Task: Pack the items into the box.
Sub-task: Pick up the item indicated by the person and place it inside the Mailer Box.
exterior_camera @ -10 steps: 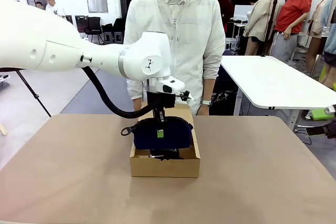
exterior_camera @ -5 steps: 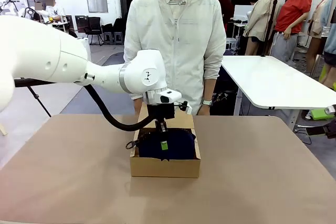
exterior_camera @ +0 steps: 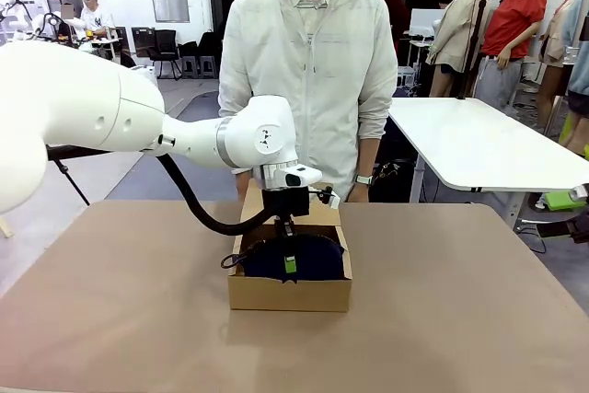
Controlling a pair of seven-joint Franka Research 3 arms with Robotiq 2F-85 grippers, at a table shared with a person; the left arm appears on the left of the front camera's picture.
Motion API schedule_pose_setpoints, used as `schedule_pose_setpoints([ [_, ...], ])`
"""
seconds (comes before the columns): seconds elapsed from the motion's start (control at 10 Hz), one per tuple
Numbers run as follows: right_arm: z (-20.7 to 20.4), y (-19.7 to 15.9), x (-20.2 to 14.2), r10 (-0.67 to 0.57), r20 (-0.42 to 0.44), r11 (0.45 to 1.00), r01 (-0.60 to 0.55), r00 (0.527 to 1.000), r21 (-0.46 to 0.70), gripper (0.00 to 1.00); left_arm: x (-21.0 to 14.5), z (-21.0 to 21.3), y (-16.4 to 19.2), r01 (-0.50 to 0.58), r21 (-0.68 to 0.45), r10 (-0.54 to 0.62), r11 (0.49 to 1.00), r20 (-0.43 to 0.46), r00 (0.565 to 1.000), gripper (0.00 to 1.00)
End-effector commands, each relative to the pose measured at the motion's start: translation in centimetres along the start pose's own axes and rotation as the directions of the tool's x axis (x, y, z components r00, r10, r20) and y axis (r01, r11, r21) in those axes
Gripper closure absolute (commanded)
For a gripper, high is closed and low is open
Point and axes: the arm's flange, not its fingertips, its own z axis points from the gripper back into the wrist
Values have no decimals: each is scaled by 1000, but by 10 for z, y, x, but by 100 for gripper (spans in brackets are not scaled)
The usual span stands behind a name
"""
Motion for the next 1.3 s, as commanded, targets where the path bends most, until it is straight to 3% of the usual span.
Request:
schedule_pose_setpoints([
  [0.0, 2, 4, 1, -14, -4, 1000, 14, 1000, 5, 0, -2, 10, -2, -2, 7, 2, 1000, 10, 1000, 0],
  [0.8, 2, 4, 1, -14, -4, 1000, 14, 1000, 5, 0, -26, 57, -39, -9, 111, 0, 994, 82, 997, 0],
  [1.0, 2, 4, 1, -14, -4, 1000, 14, 1000, 5, 0, -30, 67, -43, -35, 73, 27, 997, 111, 993, 0],
  [1.1, 2, 4, 1, -14, -4, 1000, 14, 1000, 5, 0, -39, 87, -47, -77, -45, 83, 996, 181, 980, 0],
  [1.2, 2, 4, 1, -14, -4, 1000, 14, 1000, 5, 0, -51, 116, -48, -252, -237, 329, 938, 385, 863, 0],
])
